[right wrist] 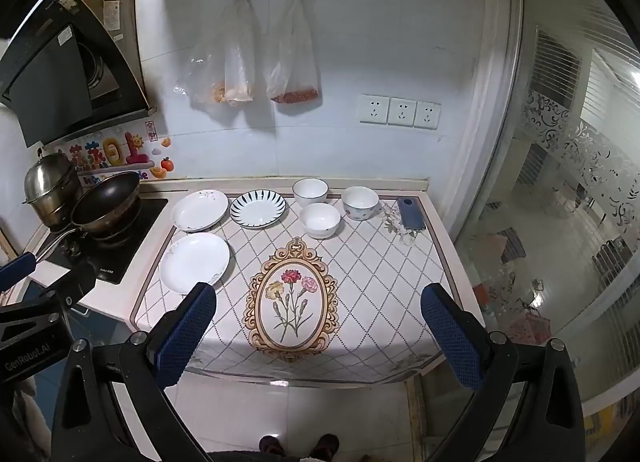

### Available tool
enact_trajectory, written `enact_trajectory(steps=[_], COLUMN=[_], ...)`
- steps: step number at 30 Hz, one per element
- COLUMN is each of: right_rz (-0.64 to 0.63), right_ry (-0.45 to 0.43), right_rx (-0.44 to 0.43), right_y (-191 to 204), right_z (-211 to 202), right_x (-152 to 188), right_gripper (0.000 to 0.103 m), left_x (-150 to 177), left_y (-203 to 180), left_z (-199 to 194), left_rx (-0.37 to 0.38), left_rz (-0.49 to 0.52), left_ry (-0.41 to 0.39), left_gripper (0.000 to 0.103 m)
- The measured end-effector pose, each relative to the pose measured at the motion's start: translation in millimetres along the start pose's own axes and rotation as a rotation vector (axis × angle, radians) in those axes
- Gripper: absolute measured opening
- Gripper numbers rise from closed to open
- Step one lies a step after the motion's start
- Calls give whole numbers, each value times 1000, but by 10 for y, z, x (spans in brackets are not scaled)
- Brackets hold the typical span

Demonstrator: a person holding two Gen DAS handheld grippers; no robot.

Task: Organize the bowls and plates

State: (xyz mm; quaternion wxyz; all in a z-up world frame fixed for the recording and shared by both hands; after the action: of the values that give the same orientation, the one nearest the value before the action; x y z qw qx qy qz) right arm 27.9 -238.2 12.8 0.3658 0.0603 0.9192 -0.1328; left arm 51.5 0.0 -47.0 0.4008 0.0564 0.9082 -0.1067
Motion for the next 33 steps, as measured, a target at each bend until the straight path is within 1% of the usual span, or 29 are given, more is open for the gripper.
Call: enact_trajectory(steps=[9,10,14,15,27,33], right_rz=[2,5,6,6,4,3], right_ry=[9,11,10,11,2,10], right_rx=[6,-4,-5,-11,-10,-13], right_y=[-12,29,62,0,-1,12], right_z=[26,3,9,21,45,61], right_x=[2,53,51,46,3,-5], right_gripper=[103,103,103,103,103,103], left_x=[-6,-9,-35,-43,-78,-95], left_y=[9,12,8,12,-55,-59], left_z=[7,11,-3,-1,16,41], left_rx=[-1,-1,-2,-2,0,1], left_rz=[1,1,2,0,3,-2], left_ry=[0,-1,-4,-5,-13,-7], left_gripper=[103,103,103,103,103,103])
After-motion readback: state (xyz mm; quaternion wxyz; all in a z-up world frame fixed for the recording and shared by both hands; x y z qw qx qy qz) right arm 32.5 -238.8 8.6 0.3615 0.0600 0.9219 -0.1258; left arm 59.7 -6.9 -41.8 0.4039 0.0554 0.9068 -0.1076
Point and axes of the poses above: each gripper's, at about its wrist camera, not at the fingertips, and z roughly the way its jaws point, y to its left, x to its underside, the point moved 7 cm from there along z, roughly the way its jaws point, and after that the axes turned 14 degrees about x, right-handed, at the moved point
